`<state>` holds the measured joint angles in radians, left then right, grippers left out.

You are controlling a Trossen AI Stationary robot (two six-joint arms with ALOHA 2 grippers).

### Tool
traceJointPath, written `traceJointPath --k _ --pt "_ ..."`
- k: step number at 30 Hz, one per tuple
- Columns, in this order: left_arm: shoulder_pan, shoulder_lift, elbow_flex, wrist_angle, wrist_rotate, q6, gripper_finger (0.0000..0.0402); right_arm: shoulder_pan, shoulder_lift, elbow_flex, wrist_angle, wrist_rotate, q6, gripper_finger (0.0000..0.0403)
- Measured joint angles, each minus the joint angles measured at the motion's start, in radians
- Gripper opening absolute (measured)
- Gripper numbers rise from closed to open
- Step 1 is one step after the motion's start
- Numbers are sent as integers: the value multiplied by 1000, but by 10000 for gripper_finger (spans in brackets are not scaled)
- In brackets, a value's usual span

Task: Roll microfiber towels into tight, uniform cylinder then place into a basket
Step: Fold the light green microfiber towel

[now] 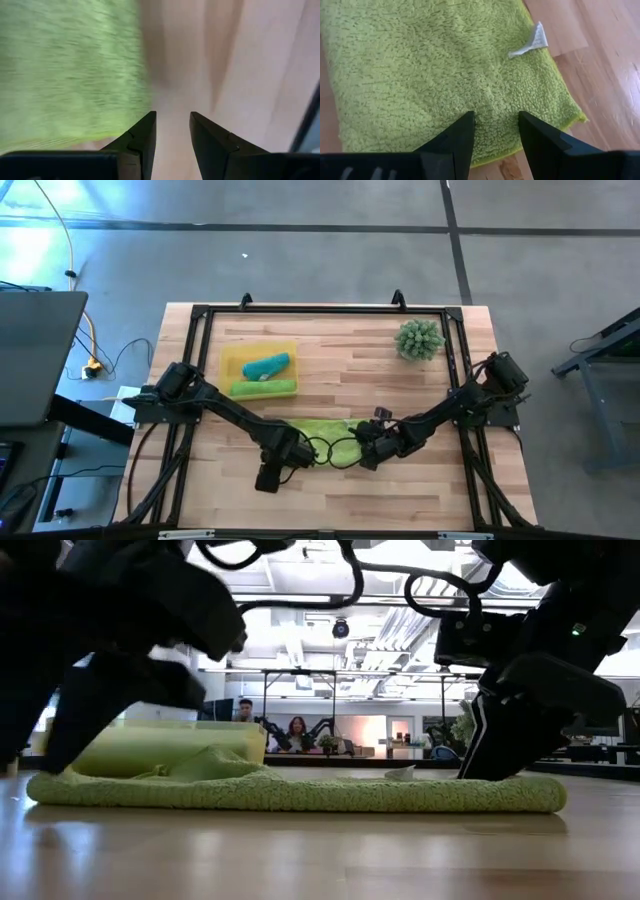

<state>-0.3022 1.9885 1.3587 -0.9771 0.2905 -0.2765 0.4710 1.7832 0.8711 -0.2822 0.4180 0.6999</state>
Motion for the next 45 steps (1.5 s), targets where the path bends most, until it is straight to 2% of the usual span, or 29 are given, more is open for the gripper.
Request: traceJointPath --k 6,10,15,25,32,37,45 --pt "21 -10 19 -13 -256 -3 106 0 3 -2 36 1 -46 149" --pt "37 3 -10 79 -367 -71 106 0 3 -2 37 0 -45 149" --pt "50 11 -42 90 -341 -114 106 0 4 -3 40 0 -45 149" --pt "30 8 -50 22 -150 -148 106 -1 6 -3 55 -7 -45 149" --pt "46 10 14 -10 -233 -93 106 0 6 -3 62 -7 -53 149" --pt "54 10 52 -43 -247 -92 106 0 -15 -5 49 -11 -123 149" --pt "16 10 21 -70 -256 -258 106 -1 -105 -3 68 39 -280 149"
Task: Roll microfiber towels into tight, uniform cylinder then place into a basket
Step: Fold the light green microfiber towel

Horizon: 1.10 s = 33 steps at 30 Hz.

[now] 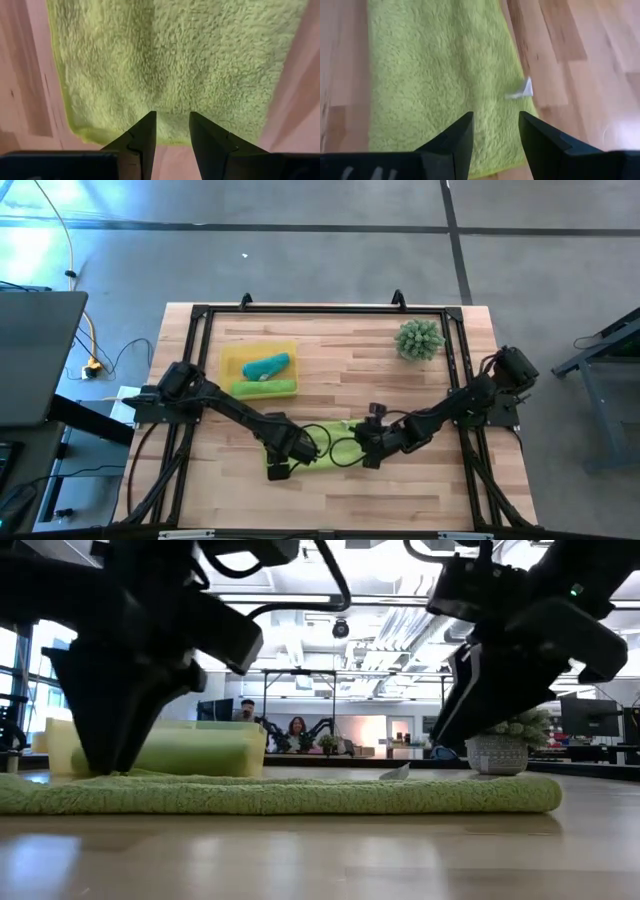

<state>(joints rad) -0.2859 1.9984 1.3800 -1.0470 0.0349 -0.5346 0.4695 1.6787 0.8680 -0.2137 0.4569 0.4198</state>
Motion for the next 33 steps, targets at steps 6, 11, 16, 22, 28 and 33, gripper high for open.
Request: traceJointPath --k 6,11,16,22,28,33 --pt "-16 0 -13 12 -23 -47 106 -14 37 0 10 -4 -53 149" --pt "-3 0 -13 26 -44 19 106 -17 78 0 14 -67 21 149" --pt "40 5 -14 30 -72 69 106 4 90 0 13 -106 76 149" --pt "107 11 -14 33 -73 162 106 46 90 0 17 -140 134 149" --pt "199 11 -14 135 -77 252 106 99 90 1 34 -172 197 149" --pt "266 11 -13 254 -90 329 106 131 90 2 65 -177 209 149"
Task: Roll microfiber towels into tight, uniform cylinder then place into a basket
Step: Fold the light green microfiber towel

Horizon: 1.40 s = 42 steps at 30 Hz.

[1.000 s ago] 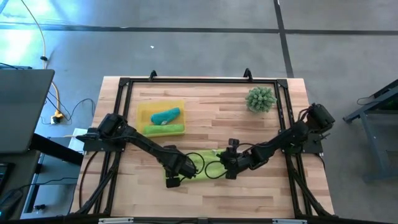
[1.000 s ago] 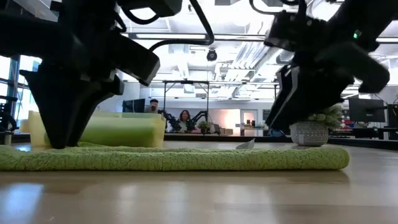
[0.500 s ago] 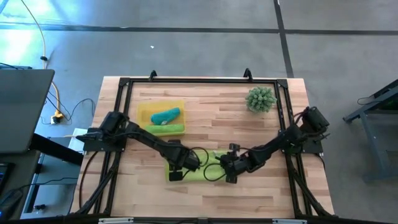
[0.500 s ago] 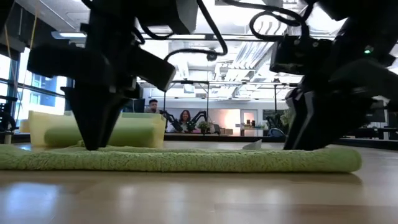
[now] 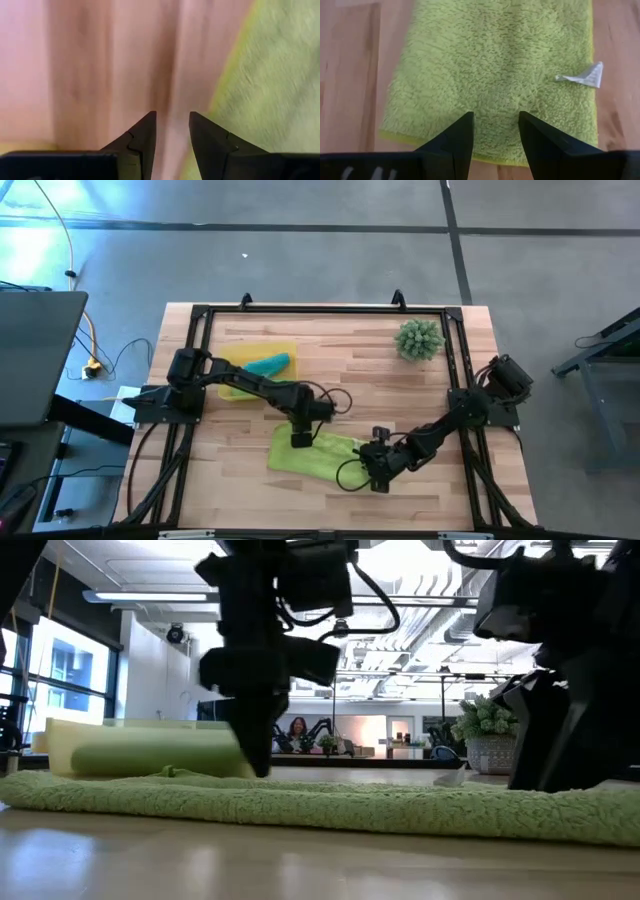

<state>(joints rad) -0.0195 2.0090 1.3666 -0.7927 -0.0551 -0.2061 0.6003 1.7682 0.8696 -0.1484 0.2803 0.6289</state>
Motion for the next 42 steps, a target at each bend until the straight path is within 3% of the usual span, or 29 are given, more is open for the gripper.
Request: traceJointPath --k 5,13,15,23,33,42 --pt "17 -27 48 -5 -18 -1 106 3 0 0 -1 1 -9 149" --pt "-126 -85 63 -171 152 -200 106 -25 -6 0 -8 47 -123 149" --pt "-177 -81 60 -236 148 -232 106 -34 -8 1 3 79 -170 149" --pt "-325 -51 0 -157 81 -295 106 -68 -8 1 -8 99 -244 149" --pt "-276 -21 -71 -103 4 -266 106 -67 -8 0 10 24 -175 149" --pt "-174 -18 -75 44 -123 -74 106 -67 -7 0 48 -70 -112 149"
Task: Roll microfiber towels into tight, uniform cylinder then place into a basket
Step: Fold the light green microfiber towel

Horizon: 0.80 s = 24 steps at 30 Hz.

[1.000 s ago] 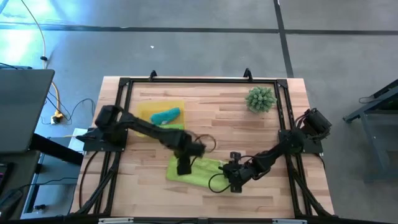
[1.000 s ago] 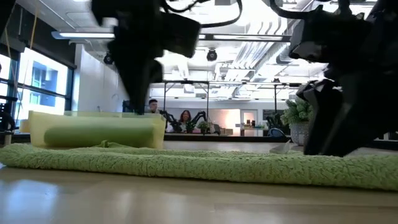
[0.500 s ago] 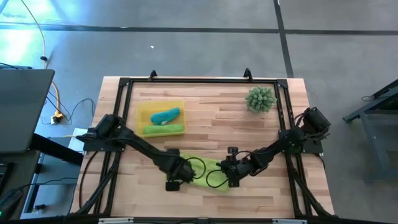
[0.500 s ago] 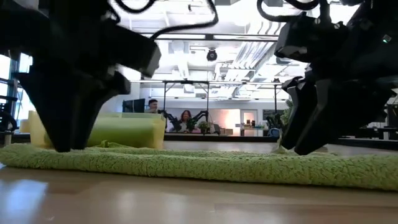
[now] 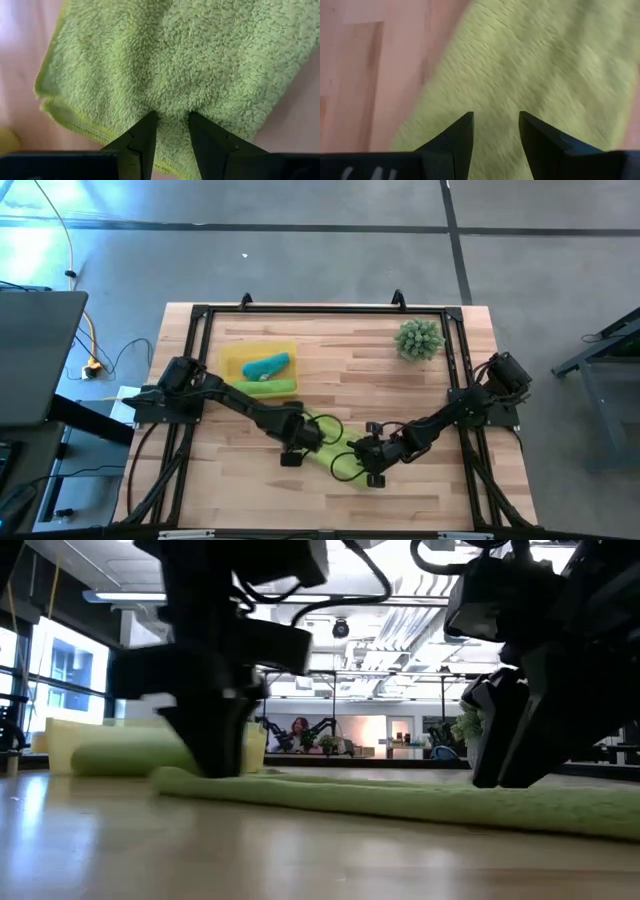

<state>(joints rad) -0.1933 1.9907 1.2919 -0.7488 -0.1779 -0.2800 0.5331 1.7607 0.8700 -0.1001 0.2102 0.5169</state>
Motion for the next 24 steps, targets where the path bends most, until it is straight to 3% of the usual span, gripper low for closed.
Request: traceJointPath --k 10,18,21,24 --pt "139 5 -2 242 -107 254 106 4 0 0 27 -24 52 149" --pt "235 2 8 416 -122 295 106 -5 0 0 143 105 -54 149" --pt "240 -10 27 397 -22 220 106 -12 0 0 135 99 -94 149" --pt "214 -26 27 365 154 131 106 -12 0 0 66 59 -109 149"
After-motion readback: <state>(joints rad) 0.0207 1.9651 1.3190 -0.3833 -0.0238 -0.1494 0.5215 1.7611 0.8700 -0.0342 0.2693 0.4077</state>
